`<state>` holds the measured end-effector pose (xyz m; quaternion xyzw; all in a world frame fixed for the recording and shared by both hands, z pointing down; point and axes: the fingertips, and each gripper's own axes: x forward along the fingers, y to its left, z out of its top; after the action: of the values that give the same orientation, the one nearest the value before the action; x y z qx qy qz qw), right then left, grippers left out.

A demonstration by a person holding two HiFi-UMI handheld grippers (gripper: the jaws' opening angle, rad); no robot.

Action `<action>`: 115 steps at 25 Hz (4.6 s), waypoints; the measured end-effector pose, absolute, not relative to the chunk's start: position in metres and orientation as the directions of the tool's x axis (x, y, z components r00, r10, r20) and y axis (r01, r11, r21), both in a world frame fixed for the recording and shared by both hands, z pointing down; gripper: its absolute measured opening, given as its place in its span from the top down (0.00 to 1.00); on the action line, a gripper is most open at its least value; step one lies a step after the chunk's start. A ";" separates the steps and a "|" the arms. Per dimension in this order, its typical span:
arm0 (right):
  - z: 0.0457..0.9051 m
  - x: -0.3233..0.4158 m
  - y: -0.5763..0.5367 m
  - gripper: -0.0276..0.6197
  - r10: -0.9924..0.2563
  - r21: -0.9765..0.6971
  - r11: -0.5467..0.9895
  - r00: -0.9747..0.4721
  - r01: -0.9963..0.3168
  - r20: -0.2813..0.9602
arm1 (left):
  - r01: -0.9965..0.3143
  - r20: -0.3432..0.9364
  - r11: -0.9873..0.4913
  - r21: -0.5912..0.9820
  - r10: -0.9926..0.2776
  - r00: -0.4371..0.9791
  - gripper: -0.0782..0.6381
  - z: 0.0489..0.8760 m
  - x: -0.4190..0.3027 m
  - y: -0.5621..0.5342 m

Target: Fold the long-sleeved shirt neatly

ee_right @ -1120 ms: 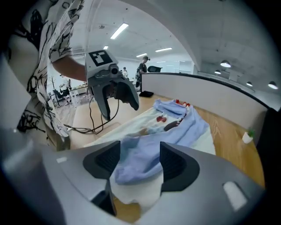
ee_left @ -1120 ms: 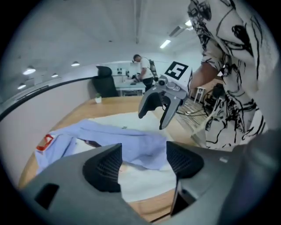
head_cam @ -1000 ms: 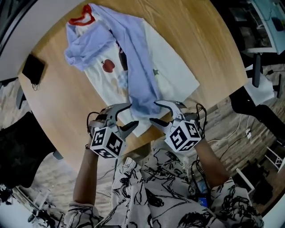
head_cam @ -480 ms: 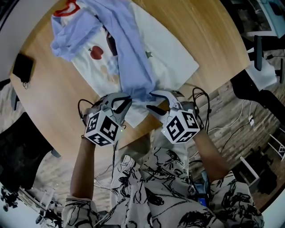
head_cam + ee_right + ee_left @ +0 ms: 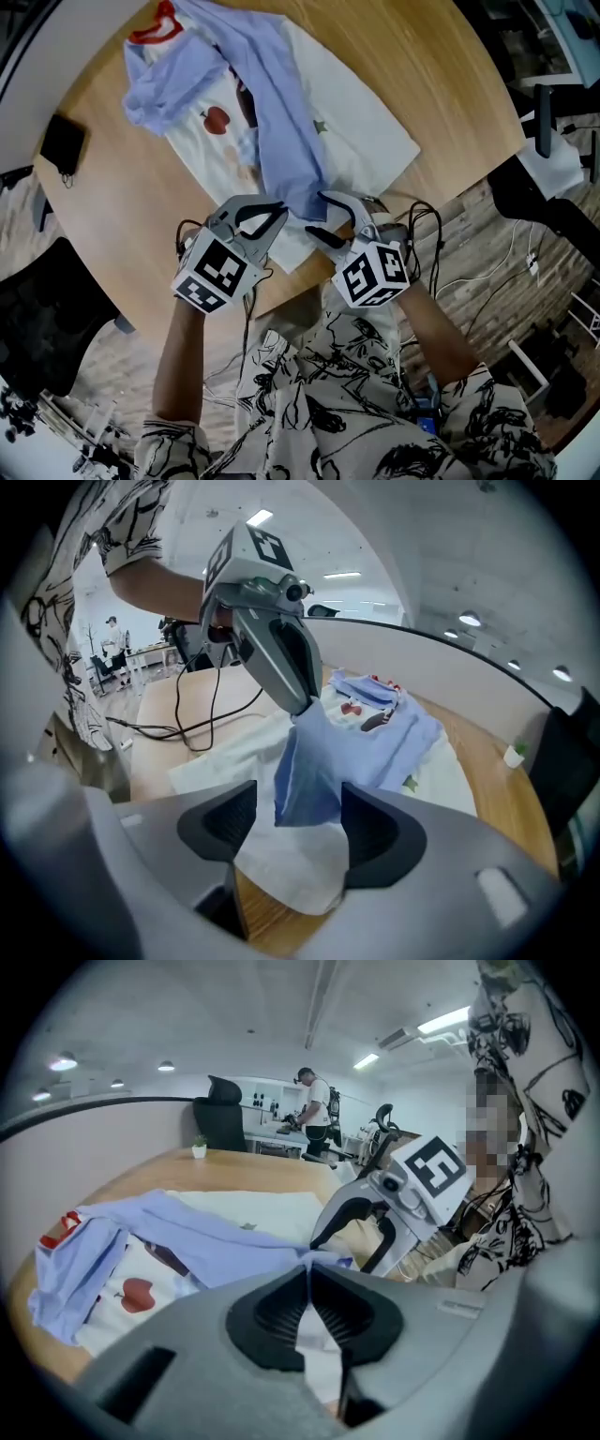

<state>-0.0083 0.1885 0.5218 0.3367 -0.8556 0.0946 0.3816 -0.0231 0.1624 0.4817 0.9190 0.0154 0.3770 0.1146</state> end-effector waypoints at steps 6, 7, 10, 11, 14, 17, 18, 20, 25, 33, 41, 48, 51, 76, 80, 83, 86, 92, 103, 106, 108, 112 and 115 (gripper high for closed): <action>0.488 0.014 0.167 0.91 -0.691 0.297 0.646 -0.373 -0.703 0.619 | -0.101 0.666 -0.957 0.272 0.112 0.738 0.86 0.464 -0.016 0.151; 0.481 0.017 0.165 0.91 -0.695 0.290 0.643 -0.381 -0.708 0.609 | -0.102 0.666 -0.958 0.266 0.106 0.738 0.86 0.462 -0.016 0.149; 0.452 0.027 0.152 0.92 -0.700 0.264 0.640 -0.407 -0.721 0.586 | -0.105 0.656 -0.962 0.252 0.089 0.750 0.86 0.448 -0.014 0.141; 0.441 0.030 0.144 0.92 -0.703 0.260 0.640 -0.415 -0.723 0.578 | -0.108 0.652 -0.965 0.241 0.078 0.754 0.86 0.442 -0.011 0.136; 0.407 0.044 0.110 0.92 -0.697 0.260 0.657 -0.438 -0.708 0.568 | -0.122 0.645 -0.979 0.162 0.012 0.764 0.85 0.417 -0.001 0.109; 0.369 0.062 0.062 0.92 -0.692 0.295 0.680 -0.455 -0.671 0.560 | -0.149 0.631 -0.988 0.051 -0.083 0.771 0.85 0.376 0.015 0.058; 0.354 0.069 0.045 0.92 -0.694 0.303 0.683 -0.462 -0.665 0.552 | -0.154 0.630 -0.988 0.005 -0.117 0.768 0.85 0.361 0.021 0.038; 0.322 0.081 0.011 0.92 -0.700 0.308 0.685 -0.477 -0.661 0.532 | -0.158 0.628 -0.984 -0.084 -0.175 0.758 0.85 0.328 0.034 0.000; 0.242 0.108 -0.070 0.92 -0.734 0.323 0.662 -0.497 -0.677 0.463 | -0.171 0.606 -0.951 -0.257 -0.297 0.738 0.85 0.247 0.064 -0.088; 0.157 0.162 -0.156 0.92 -0.794 0.345 0.599 -0.484 -0.722 0.367 | -0.159 0.559 -0.904 -0.396 -0.375 0.740 0.85 0.154 0.120 -0.188; 0.112 0.236 -0.227 0.92 -0.856 0.347 0.509 -0.421 -0.788 0.301 | -0.157 0.496 -0.874 -0.460 -0.400 0.770 0.85 0.108 0.199 -0.262; 0.131 0.290 -0.271 0.92 -0.876 0.327 0.460 -0.362 -0.825 0.318 | -0.137 0.483 -0.874 -0.465 -0.381 0.788 0.85 0.121 0.257 -0.310; 0.144 0.311 -0.281 0.92 -0.884 0.312 0.432 -0.328 -0.846 0.334 | -0.113 0.494 -0.884 -0.453 -0.355 0.794 0.85 0.136 0.280 -0.324; 0.336 0.044 -0.231 0.92 -0.670 0.121 0.666 -0.519 -0.736 0.530 | 0.153 0.751 -0.973 -0.171 -0.028 0.660 0.85 0.359 0.016 -0.260; 0.380 0.004 -0.214 0.92 -0.628 0.090 0.689 -0.531 -0.719 0.569 | 0.158 0.796 -0.980 -0.119 0.000 0.605 0.85 0.406 -0.027 -0.242; 0.400 -0.020 -0.202 0.92 -0.599 0.068 0.706 -0.542 -0.705 0.589 | 0.152 0.810 -0.985 -0.084 0.022 0.586 0.85 0.424 -0.048 -0.231; 0.405 -0.043 -0.190 0.92 -0.569 0.048 0.732 -0.571 -0.679 0.592 | 0.143 0.799 -0.987 -0.078 0.024 0.600 0.86 0.424 -0.064 -0.223; 0.340 -0.096 -0.171 0.92 -0.584 0.062 0.764 -0.649 -0.642 0.487 | 0.126 0.714 -0.965 -0.230 -0.079 0.695 0.86 0.341 -0.094 -0.207; 0.265 -0.175 -0.141 0.92 -0.507 -0.018 0.838 -0.790 -0.546 0.344 | 0.020 0.615 -0.949 -0.315 -0.188 0.766 0.86 0.248 -0.144 -0.182; 0.260 -0.190 -0.132 0.92 -0.466 -0.065 0.856 -0.820 -0.513 0.332 | -0.004 0.636 -0.956 -0.294 -0.199 0.746 0.86 0.249 -0.164 -0.175; 0.262 -0.199 -0.126 0.92 -0.431 -0.095 0.870 -0.839 -0.484 0.331 | -0.032 0.655 -0.963 -0.267 -0.206 0.727 0.86 0.254 -0.179 -0.171; 0.269 -0.199 -0.124 0.92 -0.393 -0.152 0.877 -0.861 -0.457 0.322 | -0.045 0.684 -0.968 -0.248 -0.208 0.700 0.86 0.262 -0.188 -0.172; 0.264 -0.181 -0.134 0.92 -0.417 -0.160 0.863 -0.854 -0.480 0.309 | 0.012 0.680 -0.964 -0.267 -0.179 0.711 0.86 0.256 -0.161 -0.183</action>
<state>-0.1815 -0.1336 0.2644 0.2346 -0.9558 0.1165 0.1332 -0.1612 -0.1829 0.2558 0.9162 -0.0455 0.3773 -0.1270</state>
